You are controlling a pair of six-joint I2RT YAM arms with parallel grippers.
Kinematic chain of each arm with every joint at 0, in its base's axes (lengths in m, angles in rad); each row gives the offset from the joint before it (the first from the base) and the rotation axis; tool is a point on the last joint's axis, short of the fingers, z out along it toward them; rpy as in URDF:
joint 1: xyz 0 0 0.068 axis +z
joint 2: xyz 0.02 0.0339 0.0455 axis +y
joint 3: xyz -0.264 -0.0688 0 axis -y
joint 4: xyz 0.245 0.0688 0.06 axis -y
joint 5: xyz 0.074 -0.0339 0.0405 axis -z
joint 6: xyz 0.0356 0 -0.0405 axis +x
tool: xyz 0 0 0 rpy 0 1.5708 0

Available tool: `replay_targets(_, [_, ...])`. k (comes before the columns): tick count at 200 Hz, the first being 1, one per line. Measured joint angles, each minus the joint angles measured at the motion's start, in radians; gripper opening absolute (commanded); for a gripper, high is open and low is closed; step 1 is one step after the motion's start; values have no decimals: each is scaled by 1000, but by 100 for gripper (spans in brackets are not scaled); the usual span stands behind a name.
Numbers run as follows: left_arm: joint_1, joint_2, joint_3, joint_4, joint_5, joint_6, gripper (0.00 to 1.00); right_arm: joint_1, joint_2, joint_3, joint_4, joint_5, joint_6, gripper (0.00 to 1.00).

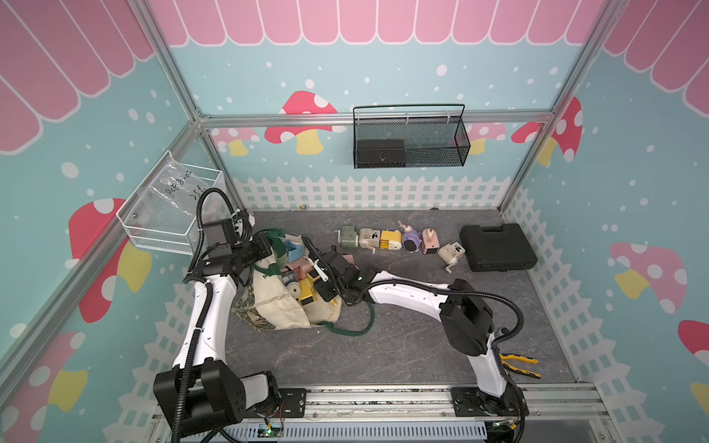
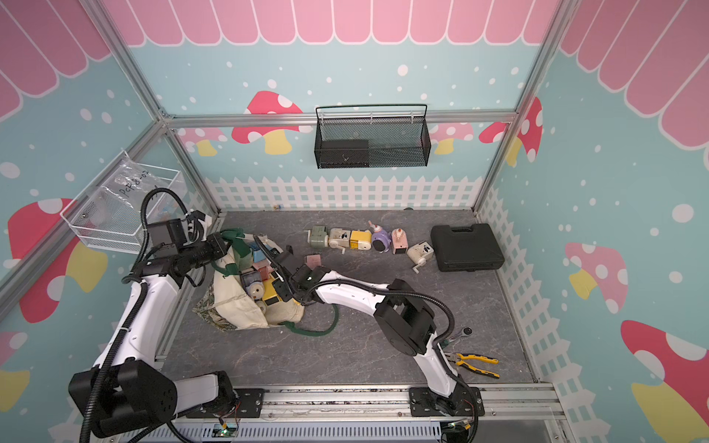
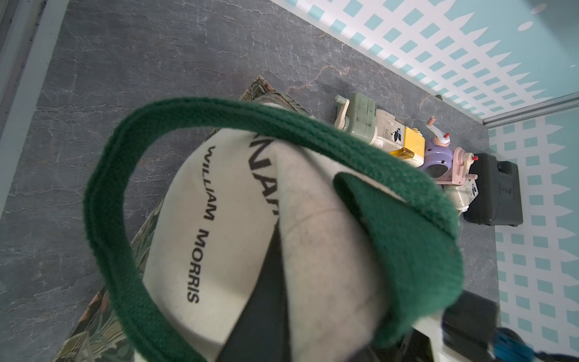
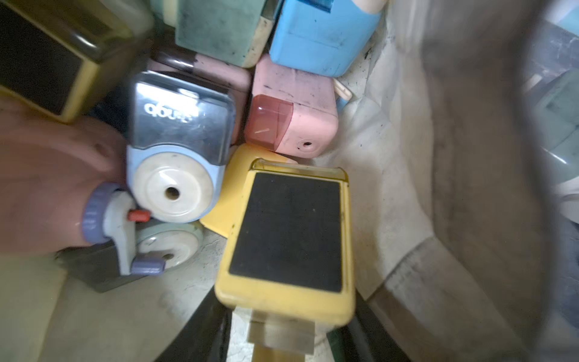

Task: Take out the pencil sharpeners from the tote bags
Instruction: Pick up the pencil sharpener from the canvas bag.

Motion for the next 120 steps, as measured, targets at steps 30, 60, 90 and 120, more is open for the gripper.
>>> replay_targets(30, [0, 0, 0, 0, 0, 0, 0, 0, -94, -79, 55, -79, -29, 31])
replay_targets(60, [0, 0, 0, 0, 0, 0, 0, 0, -185, -156, 100, -151, -67, 31])
replay_targets(90, [0, 0, 0, 0, 0, 0, 0, -11, -288, -234, 124, -210, -101, 31])
replay_targets(120, [0, 0, 0, 0, 0, 0, 0, -58, -407, -333, 144, -249, -124, 32])
